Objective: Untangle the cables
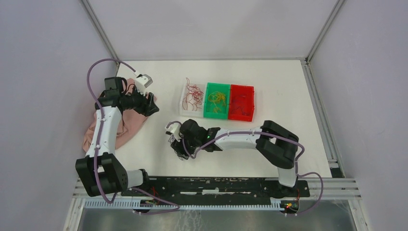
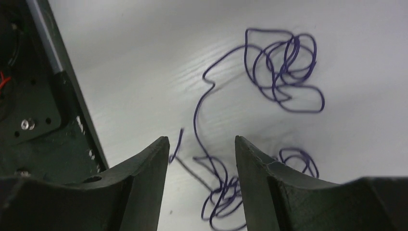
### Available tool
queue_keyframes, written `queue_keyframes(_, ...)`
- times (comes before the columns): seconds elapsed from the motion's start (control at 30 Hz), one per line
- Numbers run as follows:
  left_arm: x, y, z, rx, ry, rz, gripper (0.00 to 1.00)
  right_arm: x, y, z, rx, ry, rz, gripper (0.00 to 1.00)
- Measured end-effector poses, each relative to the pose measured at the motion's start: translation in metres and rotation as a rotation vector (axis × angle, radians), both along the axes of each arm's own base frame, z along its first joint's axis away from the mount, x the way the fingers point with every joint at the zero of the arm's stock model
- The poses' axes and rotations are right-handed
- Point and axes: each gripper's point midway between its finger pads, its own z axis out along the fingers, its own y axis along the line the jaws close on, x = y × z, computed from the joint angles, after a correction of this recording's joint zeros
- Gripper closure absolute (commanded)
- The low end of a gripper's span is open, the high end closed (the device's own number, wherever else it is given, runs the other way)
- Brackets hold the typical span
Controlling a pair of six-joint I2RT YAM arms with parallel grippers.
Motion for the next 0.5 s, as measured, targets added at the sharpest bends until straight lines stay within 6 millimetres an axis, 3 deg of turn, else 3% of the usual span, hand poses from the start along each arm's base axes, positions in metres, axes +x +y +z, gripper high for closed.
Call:
queue_keyframes(0.2, -0.002, 0.004, -0.004, -0.010, 0.009, 0.000, 0.31, 0.022, 0.041, -0.015, 0.030, -0.016, -0.027, 0.47)
queue_keyframes(0.27, -0.003, 0.003, -0.003, -0.013, 0.008, -0.003, 0.31, 0.028, 0.050, -0.021, 0.031, -0.022, -0.042, 0.58)
queue_keyframes(0.4, -0.003, 0.003, -0.003, -0.016, 0.008, -0.006, 0.31, 0.035, 0.054, -0.031, 0.017, -0.031, -0.067, 0.92)
queue_keyframes(0.5, -0.006, 0.000, -0.003, -0.028, 0.010, -0.023, 0.31, 0.042, 0.053, -0.026, 0.030, -0.041, -0.085, 1.00)
